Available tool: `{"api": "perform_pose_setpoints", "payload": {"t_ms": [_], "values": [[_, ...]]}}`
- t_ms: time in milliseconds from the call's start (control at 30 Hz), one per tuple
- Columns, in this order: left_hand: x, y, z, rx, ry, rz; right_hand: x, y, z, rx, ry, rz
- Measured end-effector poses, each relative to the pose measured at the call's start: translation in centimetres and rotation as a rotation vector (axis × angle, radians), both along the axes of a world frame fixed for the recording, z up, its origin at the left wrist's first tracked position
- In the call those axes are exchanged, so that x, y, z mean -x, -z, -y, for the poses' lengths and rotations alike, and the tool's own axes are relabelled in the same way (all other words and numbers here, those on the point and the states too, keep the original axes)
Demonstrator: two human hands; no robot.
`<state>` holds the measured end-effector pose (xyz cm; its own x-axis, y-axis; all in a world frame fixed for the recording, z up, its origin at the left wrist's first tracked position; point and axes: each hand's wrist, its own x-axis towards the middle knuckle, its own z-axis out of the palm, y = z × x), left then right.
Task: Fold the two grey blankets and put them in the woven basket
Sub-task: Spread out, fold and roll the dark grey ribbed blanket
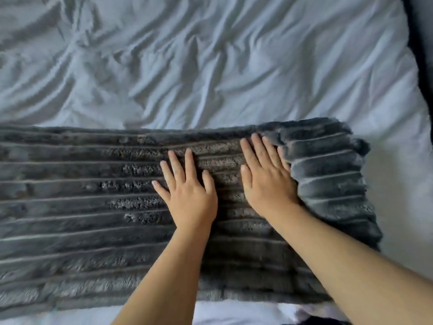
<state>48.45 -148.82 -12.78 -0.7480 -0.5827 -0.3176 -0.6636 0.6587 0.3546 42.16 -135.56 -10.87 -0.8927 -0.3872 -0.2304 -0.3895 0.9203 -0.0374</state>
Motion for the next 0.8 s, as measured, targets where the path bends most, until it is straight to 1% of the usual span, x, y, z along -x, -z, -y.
{"api": "perform_pose_setpoints", "payload": {"t_ms": [100, 167, 233, 267, 367, 400, 500, 533, 600, 633, 700, 733, 800], "values": [[0.3, 3.0, -0.7, 0.092, 0.025, -0.002, 0.3, 1.4, -7.6, -0.014, 0.123, -0.023], [1.3, 4.5, -1.0, 0.147, 0.032, 0.025, 0.2, 3.0, -11.6, -0.028, 0.264, -0.021], [1.8, 5.3, -1.3, 0.188, 0.03, 0.056, 0.3, 4.3, -15.0, -0.021, 0.44, 0.047], [1.8, 5.4, -1.4, 0.199, 0.033, 0.07, 0.4, 4.7, -16.3, 0.004, 0.491, 0.106], [1.7, 4.5, -1.2, 0.176, 0.055, 0.162, 0.6, 4.9, -17.8, 0.116, 0.539, 0.269], [1.9, 3.8, -1.2, 0.155, 0.059, 0.2, 0.7, 4.5, -17.8, 0.174, 0.586, 0.283], [2.5, 0.4, -1.5, 0.06, 0.023, 0.261, 0.3, 2.3, -16.8, 0.425, 0.816, 0.185], [2.5, -0.9, -1.8, 0.028, 0.003, 0.242, -0.1, 1.5, -16.3, 0.515, 0.901, 0.225], [1.6, -3.6, -2.9, -0.012, 0.021, 0.142, -1.2, 0.4, -15.6, 0.679, 1.082, 0.411], [0.7, -4.7, -3.8, -0.032, 0.068, 0.072, -1.5, 0.2, -15.5, 0.743, 1.14, 0.508], [-1.5, -6.4, -5.8, -0.113, 0.213, -0.03, -1.4, -0.2, -15.6, 0.858, 1.166, 0.677], [-2.6, -7.0, -6.8, -0.171, 0.281, -0.019, -1.0, -0.6, -15.8, 0.895, 1.159, 0.761], [-4.2, -7.3, -8.2, -0.258, 0.354, 0.09, -0.2, -1.9, -16.5, 0.926, 1.145, 0.905]]}}
